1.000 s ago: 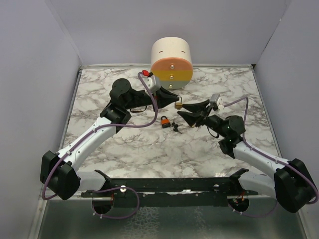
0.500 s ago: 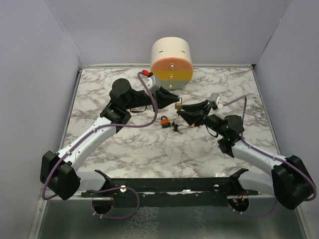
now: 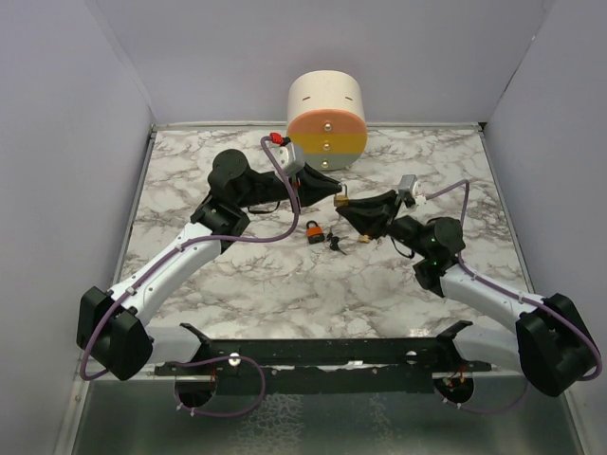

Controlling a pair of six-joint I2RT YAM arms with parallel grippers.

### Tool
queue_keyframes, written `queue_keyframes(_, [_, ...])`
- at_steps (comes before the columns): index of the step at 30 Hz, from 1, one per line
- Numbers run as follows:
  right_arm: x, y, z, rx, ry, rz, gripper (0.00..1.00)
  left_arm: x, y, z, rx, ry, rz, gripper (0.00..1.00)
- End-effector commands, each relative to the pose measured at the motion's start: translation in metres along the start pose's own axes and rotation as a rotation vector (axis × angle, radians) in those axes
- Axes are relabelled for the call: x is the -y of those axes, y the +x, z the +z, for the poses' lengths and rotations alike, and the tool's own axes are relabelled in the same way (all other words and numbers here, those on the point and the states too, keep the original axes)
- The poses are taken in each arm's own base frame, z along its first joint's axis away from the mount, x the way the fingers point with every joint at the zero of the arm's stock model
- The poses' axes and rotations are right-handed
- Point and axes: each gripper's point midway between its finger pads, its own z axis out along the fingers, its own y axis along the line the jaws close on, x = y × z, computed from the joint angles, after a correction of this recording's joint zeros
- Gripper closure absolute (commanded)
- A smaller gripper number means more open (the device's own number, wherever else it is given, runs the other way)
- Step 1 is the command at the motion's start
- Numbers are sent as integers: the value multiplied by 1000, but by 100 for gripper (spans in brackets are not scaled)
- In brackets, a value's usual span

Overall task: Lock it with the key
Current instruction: Lock the lock, then place the lock at the center of the board.

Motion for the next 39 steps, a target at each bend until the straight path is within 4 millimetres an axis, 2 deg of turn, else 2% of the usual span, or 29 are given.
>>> queue_keyframes(1, [-6, -17, 7, 41, -44, -21, 92, 3, -14, 1, 35, 28, 35, 100])
queue_keyframes(2, [-6, -16, 7, 37, -43, -19, 98, 3, -15, 1, 37, 25, 36, 100])
queue_keyframes(3, [-6, -15, 7, 34, -42, -17, 99, 2, -15, 1, 37, 25, 38, 100])
queue_keyframes(10, [-7, -11, 6, 26, -47, -14, 99, -2, -23, 1, 60, -4, 61, 100])
queue_keyframes(18, [-6, 3, 6, -7, -40, 3, 99, -8, -50, -6, 189, -90, 125, 100])
queue_keyframes(23, [-7, 12, 7, -28, -35, 9, 99, -10, -60, -11, 243, -128, 134, 100])
queue_keyframes(34, [-10, 27, 12, -66, -26, 13, 99, -12, -77, -25, 360, -208, 152, 100])
queue_keyframes(39, [-10, 32, 10, -78, -12, 14, 99, -13, -77, -27, 361, -222, 163, 100])
